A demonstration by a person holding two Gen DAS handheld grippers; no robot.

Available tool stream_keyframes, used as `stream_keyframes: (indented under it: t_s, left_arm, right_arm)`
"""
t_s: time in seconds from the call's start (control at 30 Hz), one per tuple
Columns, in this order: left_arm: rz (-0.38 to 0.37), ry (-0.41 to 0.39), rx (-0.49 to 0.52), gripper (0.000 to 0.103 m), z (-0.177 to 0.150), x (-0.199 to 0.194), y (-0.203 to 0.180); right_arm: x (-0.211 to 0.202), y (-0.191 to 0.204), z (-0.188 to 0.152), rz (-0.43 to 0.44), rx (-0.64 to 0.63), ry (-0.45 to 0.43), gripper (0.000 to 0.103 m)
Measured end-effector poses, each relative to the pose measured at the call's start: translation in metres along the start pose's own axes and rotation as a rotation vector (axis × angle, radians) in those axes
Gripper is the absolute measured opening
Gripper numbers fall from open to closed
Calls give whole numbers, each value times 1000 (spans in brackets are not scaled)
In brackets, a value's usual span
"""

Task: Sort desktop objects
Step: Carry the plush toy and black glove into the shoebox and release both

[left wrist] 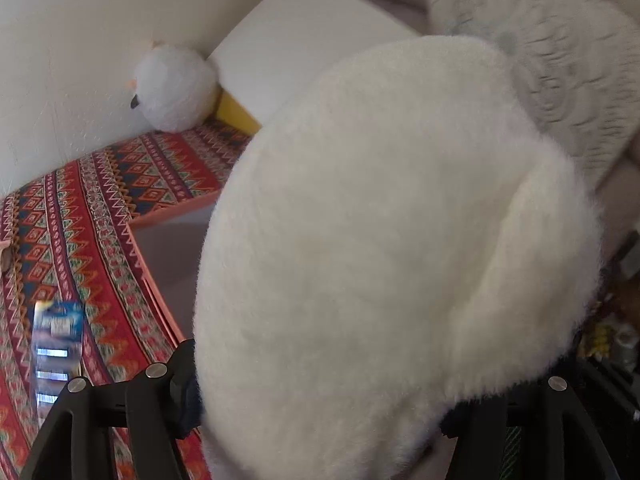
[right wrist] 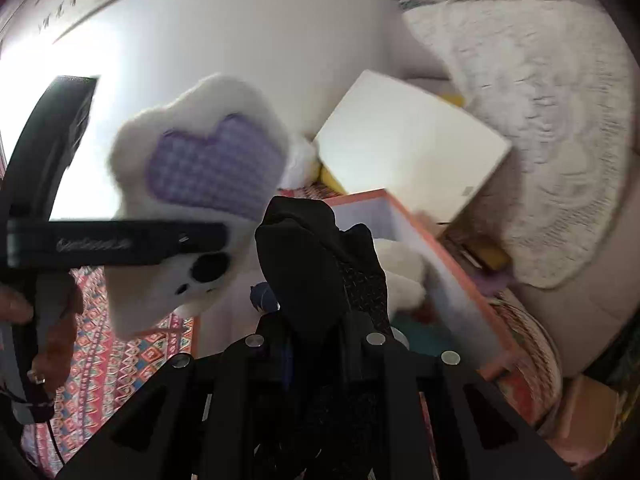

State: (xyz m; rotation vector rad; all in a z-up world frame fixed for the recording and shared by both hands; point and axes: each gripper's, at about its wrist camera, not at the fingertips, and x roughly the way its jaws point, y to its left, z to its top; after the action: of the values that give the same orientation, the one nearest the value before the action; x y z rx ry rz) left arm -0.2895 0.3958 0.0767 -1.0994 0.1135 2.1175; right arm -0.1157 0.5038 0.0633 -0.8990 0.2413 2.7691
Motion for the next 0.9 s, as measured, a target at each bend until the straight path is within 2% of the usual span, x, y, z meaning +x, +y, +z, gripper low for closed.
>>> stream_keyframes:
  t_s: [0.07,0.13,0.17,0.2,0.23,0.33,0.43,0.5,0.67,0.8,0.9]
  left_arm:
    - [-11,7,-29,79,10,20,11]
    - [-10,14,-52,90,16,37,17]
    - [-8,13,-62,97,17,42,19]
    - [-8,7,-72,100,16,45,20]
    - [-6,3,-77,100,13,47,20]
    - [19,22,-70,100,3,48,17]
    - [41,7,-65,100,-18,33,13]
    - [56,-20,-51,101,-31,17,8]
    - [162,-88,10,102,-71,-35,-10]
    - [247,-157,46,102,-100,-79,-27]
    - [262,-196,62,102,-118,-108,-39]
  right_arm:
    - [34,7,-1,12,-9,47,18]
    - [63,12,-5,27,-12,113,27]
    - [74,15,-8,30,-16,140,43]
    - [82,16,-10,25,-22,154,66]
    - [86,18,-13,14,-26,152,72]
    - [80,21,-19,-25,-28,123,77]
    - [66,22,-25,-42,-2,102,80]
    - [52,24,-29,-42,16,87,82]
    - [16,22,-33,2,53,39,83]
    - [-23,38,-39,21,55,10,84]
    - [-51,46,-47,19,51,-4,85]
